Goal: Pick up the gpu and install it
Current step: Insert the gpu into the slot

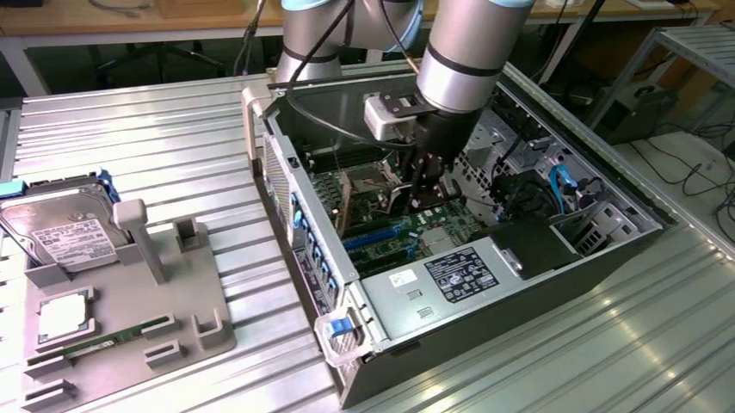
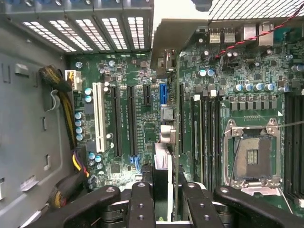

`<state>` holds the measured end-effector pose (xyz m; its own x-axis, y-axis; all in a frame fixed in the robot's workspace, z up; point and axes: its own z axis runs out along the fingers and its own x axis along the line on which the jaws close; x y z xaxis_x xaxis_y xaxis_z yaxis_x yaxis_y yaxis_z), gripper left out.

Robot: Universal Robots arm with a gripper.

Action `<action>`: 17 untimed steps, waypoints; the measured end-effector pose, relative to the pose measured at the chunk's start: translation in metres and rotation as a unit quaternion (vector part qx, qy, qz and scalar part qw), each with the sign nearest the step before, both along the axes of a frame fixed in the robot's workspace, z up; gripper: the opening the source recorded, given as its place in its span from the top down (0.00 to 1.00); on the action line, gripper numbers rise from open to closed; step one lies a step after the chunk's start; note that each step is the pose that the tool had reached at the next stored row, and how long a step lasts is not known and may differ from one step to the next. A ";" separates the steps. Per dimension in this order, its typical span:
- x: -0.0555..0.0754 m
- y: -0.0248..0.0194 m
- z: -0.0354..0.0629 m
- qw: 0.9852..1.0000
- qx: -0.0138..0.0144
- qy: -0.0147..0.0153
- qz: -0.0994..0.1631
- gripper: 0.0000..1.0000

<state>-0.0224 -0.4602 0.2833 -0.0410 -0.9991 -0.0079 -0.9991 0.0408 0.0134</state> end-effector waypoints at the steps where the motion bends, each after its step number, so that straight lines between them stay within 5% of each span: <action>1: 0.000 0.0009 -0.0022 1.000 0.000 0.000 -0.001 0.72; 7: -0.001 0.0041 -0.0136 1.000 0.000 0.000 -0.008 0.72; 13: -0.002 0.0041 -0.0209 1.000 0.002 0.000 0.026 0.72; 17: -0.007 0.0048 -0.0257 1.000 0.003 0.000 0.019 0.72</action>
